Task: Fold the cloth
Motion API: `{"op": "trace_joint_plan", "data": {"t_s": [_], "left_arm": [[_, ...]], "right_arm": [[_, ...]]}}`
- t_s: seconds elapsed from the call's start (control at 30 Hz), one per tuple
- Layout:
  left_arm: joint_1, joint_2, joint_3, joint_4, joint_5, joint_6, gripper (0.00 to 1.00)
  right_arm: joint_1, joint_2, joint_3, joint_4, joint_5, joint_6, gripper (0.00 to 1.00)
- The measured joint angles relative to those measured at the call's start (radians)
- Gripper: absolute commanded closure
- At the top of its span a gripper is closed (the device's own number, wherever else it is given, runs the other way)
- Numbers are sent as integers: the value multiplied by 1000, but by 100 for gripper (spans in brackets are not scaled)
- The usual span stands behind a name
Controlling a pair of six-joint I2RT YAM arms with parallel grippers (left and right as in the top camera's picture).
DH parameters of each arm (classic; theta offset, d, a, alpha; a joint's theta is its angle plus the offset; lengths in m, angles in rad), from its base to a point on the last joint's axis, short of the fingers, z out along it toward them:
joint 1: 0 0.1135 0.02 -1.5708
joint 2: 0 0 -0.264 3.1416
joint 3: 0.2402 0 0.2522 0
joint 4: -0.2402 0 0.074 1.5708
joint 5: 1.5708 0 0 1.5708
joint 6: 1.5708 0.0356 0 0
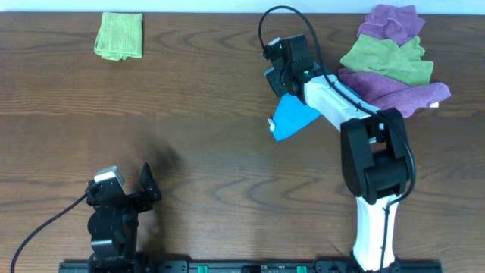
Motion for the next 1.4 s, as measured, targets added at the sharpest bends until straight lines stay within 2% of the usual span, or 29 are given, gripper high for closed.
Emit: {"op": "trace_joint_plan", "data": {"t_s": [0.07,0.17,0.23,0.33,0.47,0.53,0.57,0.73,1.0,1.27,1.3,1.37,1.4], "left_arm": [[0,0,0,0,0,0,5],[0,0,0,0,0,0,5],[0,0,0,0,0,0,5],[0,0,0,0,0,0,5],[0,0,0,0,0,0,5],[0,0,0,0,0,0,5],[0,0,0,0,0,0,5],[0,0,0,0,0,0,5],[0,0,0,0,0,0,5],[0,0,0,0,0,0,5],[0,0,0,0,0,0,5],[0,0,0,0,0,0,5],[0,0,0,0,0,0,5]], "right_arm": [[0,8,0,1,-4,-2,60],[-1,12,0,3,-8,-11,79],[-2,16,0,8,-11,-12,83],[-4,27,0,21,-11,-17,99],[-5,32,0,54,-8,-13,99],[-5,32,0,63,-7,-8,70],[-5,32,0,67,-7,-10,65],[-10,32,0,83,-5,-16,61],[-14,39,0,108,-4,-17,67],[-21,48,0,111,-3,-21,96],[-21,49,0,112,-3,-19,95],[-21,49,0,113,-4,-18,75],[-21,49,0,113,-4,-17,60]]}}
